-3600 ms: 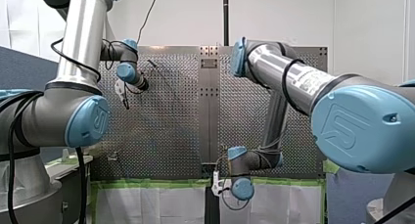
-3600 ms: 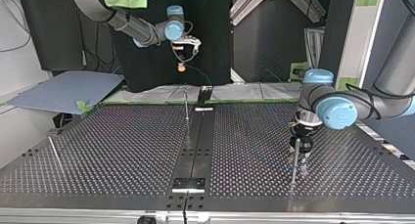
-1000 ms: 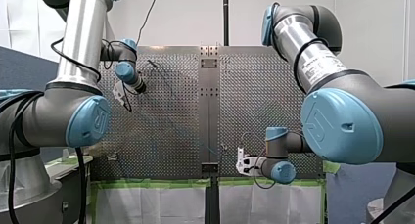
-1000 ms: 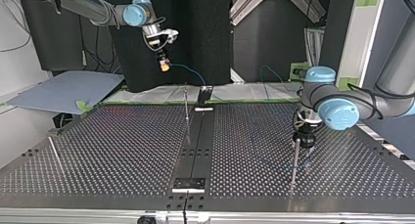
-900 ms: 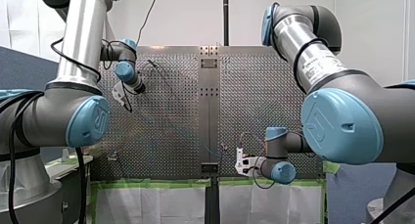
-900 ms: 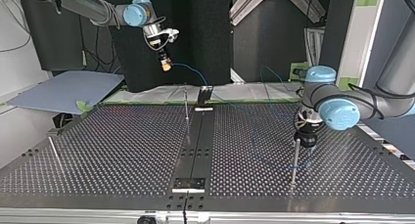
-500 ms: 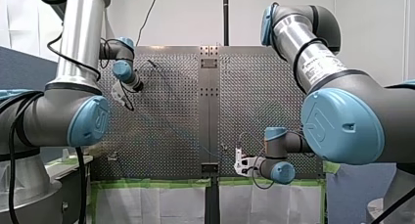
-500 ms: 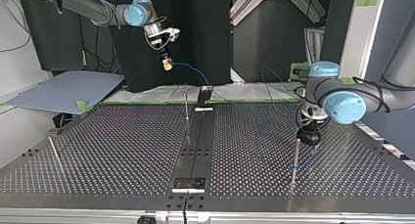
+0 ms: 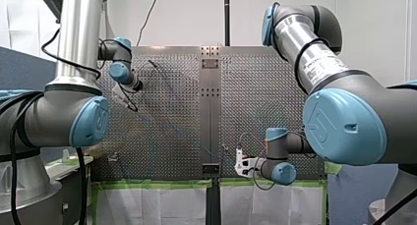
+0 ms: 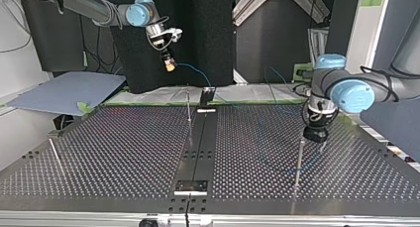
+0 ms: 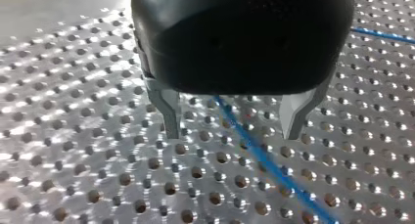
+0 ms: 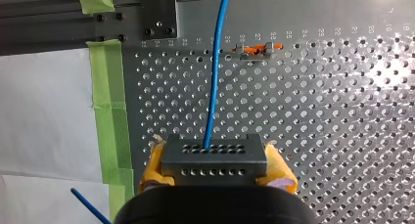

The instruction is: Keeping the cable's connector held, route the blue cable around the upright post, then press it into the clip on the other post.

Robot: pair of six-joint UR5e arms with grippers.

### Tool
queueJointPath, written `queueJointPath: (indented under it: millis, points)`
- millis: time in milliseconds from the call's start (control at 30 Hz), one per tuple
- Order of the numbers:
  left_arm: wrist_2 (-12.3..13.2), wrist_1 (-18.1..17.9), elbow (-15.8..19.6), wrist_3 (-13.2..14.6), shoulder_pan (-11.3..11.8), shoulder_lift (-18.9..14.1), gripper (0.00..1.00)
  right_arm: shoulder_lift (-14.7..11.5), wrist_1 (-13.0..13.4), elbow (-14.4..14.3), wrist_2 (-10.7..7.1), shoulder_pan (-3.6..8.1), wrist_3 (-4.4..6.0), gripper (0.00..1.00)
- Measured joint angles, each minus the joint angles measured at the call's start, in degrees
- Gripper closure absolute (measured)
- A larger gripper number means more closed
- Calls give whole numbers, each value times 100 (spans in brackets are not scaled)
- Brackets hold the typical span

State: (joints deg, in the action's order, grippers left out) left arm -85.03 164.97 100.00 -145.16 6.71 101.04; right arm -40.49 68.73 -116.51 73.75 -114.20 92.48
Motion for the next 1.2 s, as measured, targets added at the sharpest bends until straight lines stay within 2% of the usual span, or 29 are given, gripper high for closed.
queueJointPath:
  millis: [167, 300, 467, 867, 1033, 1200]
  points:
    - [-54, -42, 78, -261, 65, -93, 0, 2, 1, 0, -1, -8, 0, 100]
    - [-40, -42, 86, -313, 91, -168, 0, 3, 1, 0, 0, -9, 0, 100]
    - [47, 97, 92, -183, 77, -344, 0, 4, 1, 0, 0, -10, 0, 100]
    - [180, 512, 102, 271, -18, -521, 0, 8, -8, 0, -1, -11, 0, 100]
    - [153, 539, 215, 294, -32, -699, 0, 8, -5, 0, 0, -15, 0, 100]
    - [314, 517, 386, 322, -79, -784, 0, 6, 0, 1, 1, -18, 0, 100]
